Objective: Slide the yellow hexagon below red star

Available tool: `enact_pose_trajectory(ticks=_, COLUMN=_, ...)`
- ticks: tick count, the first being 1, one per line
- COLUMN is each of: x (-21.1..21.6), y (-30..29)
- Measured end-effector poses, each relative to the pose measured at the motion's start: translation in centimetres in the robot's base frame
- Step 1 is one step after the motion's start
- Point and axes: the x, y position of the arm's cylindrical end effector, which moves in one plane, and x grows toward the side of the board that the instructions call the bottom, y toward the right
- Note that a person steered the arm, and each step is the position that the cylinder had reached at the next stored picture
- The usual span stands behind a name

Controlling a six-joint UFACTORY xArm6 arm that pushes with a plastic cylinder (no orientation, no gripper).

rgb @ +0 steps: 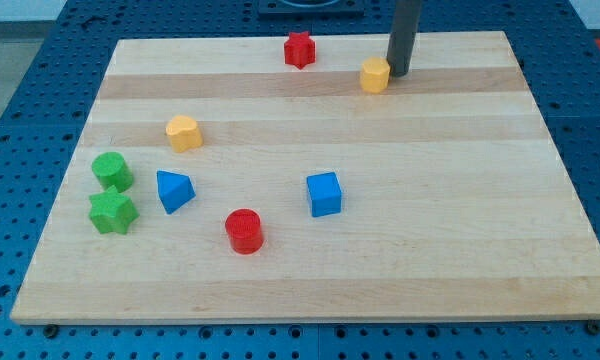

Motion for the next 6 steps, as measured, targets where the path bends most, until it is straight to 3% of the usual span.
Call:
enact_pose_trajectory(ticks=1, x=2.7, y=-1.0)
enact_pose_trajectory(ticks=3, x=3.7, y=-1.2)
enact_pose_trajectory(ticks=4, x=2.5, y=3.5)
enact_pose_trajectory(ticks=6, x=1.5, y=-1.7)
